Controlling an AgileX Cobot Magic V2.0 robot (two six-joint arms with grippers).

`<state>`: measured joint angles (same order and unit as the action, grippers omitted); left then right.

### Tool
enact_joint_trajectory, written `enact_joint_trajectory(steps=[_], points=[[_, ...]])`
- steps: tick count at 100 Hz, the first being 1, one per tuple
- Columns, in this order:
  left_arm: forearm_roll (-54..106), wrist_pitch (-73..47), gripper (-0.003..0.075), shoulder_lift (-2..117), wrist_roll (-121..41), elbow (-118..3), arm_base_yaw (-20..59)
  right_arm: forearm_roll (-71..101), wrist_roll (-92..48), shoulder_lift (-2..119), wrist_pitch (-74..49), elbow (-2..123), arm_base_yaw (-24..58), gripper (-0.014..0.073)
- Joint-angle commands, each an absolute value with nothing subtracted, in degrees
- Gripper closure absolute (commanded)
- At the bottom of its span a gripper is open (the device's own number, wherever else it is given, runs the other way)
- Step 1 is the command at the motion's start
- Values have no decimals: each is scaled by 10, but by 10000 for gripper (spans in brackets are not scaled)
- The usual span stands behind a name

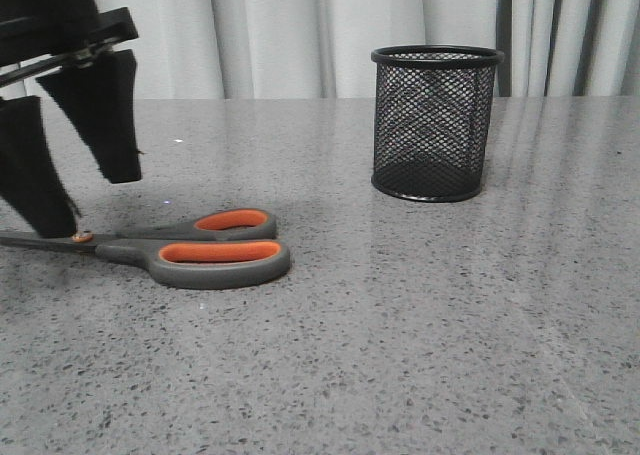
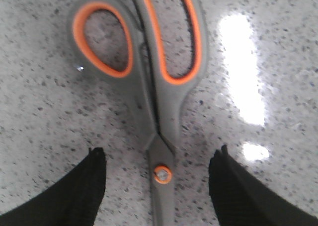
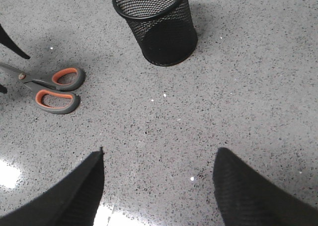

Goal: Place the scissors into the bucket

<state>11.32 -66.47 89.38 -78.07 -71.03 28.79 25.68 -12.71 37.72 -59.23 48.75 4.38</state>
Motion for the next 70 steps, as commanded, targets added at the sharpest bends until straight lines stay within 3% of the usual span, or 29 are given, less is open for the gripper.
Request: enact_joint_trajectory(steps=[1,70], points=[[134,-653,300,891,-783,-737,293,272,-133,382,-569,507,43,168],[155,-670,300,947,-783,-742,296,272,-133,382,-569,507,43,168]])
